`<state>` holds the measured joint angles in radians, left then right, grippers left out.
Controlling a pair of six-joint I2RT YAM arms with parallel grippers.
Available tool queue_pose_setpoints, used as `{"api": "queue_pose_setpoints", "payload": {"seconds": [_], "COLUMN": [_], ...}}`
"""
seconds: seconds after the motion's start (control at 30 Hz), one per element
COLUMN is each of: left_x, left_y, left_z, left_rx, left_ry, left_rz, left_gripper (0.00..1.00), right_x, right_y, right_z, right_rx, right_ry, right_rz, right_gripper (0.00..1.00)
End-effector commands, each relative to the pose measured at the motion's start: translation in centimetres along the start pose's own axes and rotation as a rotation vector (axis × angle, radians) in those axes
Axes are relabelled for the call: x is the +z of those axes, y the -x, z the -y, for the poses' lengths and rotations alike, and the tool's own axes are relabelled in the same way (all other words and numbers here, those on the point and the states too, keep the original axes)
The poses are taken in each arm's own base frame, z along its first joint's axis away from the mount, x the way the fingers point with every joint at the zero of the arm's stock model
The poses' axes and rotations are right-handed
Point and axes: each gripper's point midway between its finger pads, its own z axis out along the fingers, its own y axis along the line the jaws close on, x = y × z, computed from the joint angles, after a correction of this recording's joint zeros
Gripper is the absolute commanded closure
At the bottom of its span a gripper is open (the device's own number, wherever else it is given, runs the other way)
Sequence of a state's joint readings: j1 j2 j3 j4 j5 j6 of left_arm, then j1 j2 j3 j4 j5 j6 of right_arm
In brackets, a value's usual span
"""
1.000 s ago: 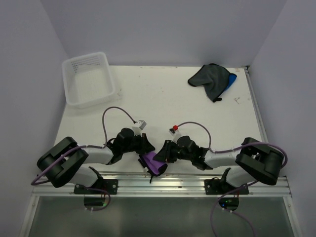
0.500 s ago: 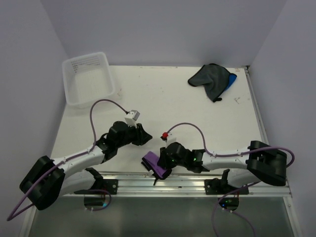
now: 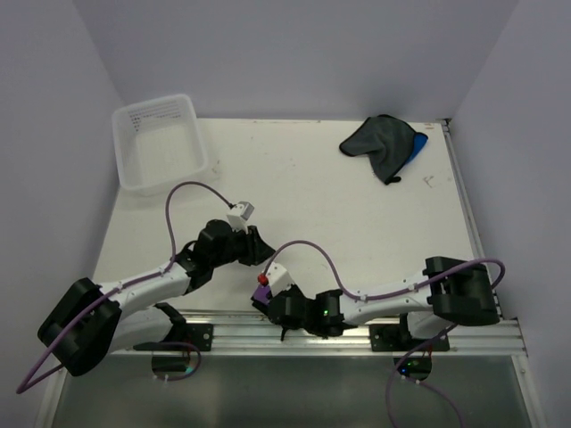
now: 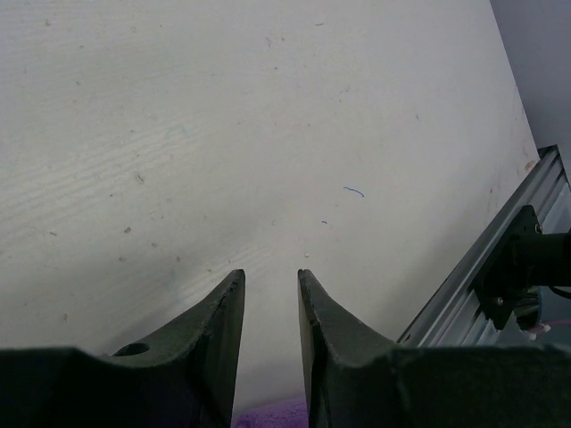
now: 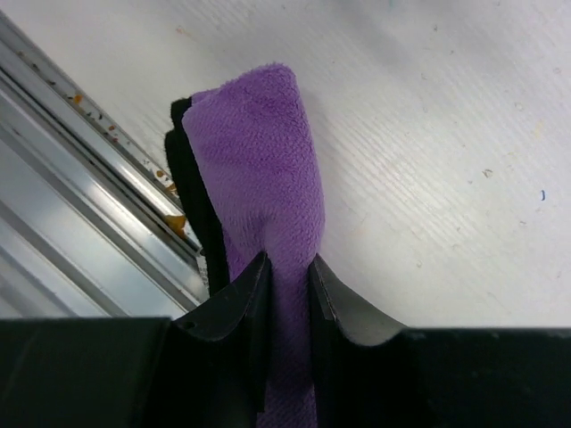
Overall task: Roll the towels
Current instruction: Roll the towel
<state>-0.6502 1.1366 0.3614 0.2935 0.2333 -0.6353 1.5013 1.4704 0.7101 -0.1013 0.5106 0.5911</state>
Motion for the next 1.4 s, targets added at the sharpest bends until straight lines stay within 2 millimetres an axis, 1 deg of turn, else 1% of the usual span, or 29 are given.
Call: {"api": "queue_pose_setpoints", "payload": {"seconds": [0.0, 0.07, 0.17, 0.43, 0.5, 0.53, 0.57, 0.6, 0.73, 0.8, 0.83, 0.9, 0.93, 1.0, 1.03, 1.1, 1.13, 1.23, 1.37], "left_x": [0.0, 0.0, 0.0, 0.1, 0.2, 0.3, 0.4, 0.5, 0.9, 0.9, 0.8, 0.7, 0.7, 0.7, 0.7, 0.7, 0.7, 0.7, 0.5], "left_y": [0.6, 0.6, 0.8, 1.4, 1.4, 1.3, 1.4, 1.5, 0.6, 0.6, 0.4, 0.8, 0.9, 1.2, 1.1, 1.0, 0.8, 0.1, -1.0], "left_z": [0.9, 0.9, 1.1, 1.7, 1.8, 1.7, 1.8, 1.8, 1.6, 1.7, 2.0, 2.6, 2.8, 3.3, 3.4, 3.7, 4.1, 4.3, 4.7], "left_rx": [-0.005, -0.006, -0.002, 0.002, 0.002, 0.005, 0.007, 0.01, 0.025, 0.027, 0.023, 0.025, 0.025, 0.03, 0.027, 0.013, 0.01, -0.023, -0.066], "left_ry": [-0.046, -0.045, -0.051, -0.07, -0.076, -0.077, -0.081, -0.082, -0.091, -0.103, -0.119, -0.15, -0.159, -0.179, -0.184, -0.198, -0.214, -0.228, -0.257], "left_rz": [0.021, 0.019, 0.02, 0.028, 0.029, 0.025, 0.028, 0.03, -0.005, -0.004, -0.008, 0.006, 0.008, 0.013, 0.007, 0.001, -0.005, -0.02, -0.038], "left_gripper": [0.66, 0.66, 0.66, 0.66, 0.66, 0.66, 0.66, 0.66, 0.66, 0.66, 0.67, 0.67, 0.67, 0.67, 0.67, 0.68, 0.69, 0.71, 0.73], "right_x": [0.3, 0.4, 0.7, -0.2, 0.1, 0.2, 0.5, 0.7, 1.1, 1.4, 1.4, 1.5, 1.3, 1.1, 1.1, 1.1, 1.3, 1.1, 1.2], "right_y": [0.8, 1.3, 1.5, 3.0, 2.7, 2.9, 2.4, 2.4, 2.3, 2.1, 2.1, 2.1, 2.2, 2.6, 2.5, 2.7, 2.4, 2.6, 2.3], "right_z": [1.3, 1.2, 1.2, 1.9, 2.1, 1.9, 2.1, 2.1, 2.1, 2.3, 2.3, 2.4, 2.1, 2.3, 2.0, 2.0, 1.9, 1.8, 2.1], "right_rx": [-0.15, -0.19, -0.234, -0.285, -0.322, -0.331, -0.358, -0.374, -0.433, -0.456, -0.462, -0.492, -0.506, -0.541, -0.569, -0.603, -0.636, -0.674, -0.691], "right_ry": [-0.171, -0.22, -0.268, -0.332, -0.347, -0.356, -0.369, -0.378, -0.425, -0.449, -0.455, -0.478, -0.482, -0.522, -0.535, -0.569, -0.587, -0.631, -0.682], "right_rz": [0.038, 0.051, 0.056, 0.086, 0.076, 0.081, 0.062, 0.059, 0.062, 0.063, 0.066, 0.073, 0.083, 0.103, 0.104, 0.115, 0.108, 0.119, 0.122], "right_gripper": [0.76, 0.76, 0.76, 0.76, 0.76, 0.75, 0.74, 0.74, 0.74, 0.73, 0.73, 0.73, 0.73, 0.73, 0.73, 0.72, 0.72, 0.73, 0.73]}}
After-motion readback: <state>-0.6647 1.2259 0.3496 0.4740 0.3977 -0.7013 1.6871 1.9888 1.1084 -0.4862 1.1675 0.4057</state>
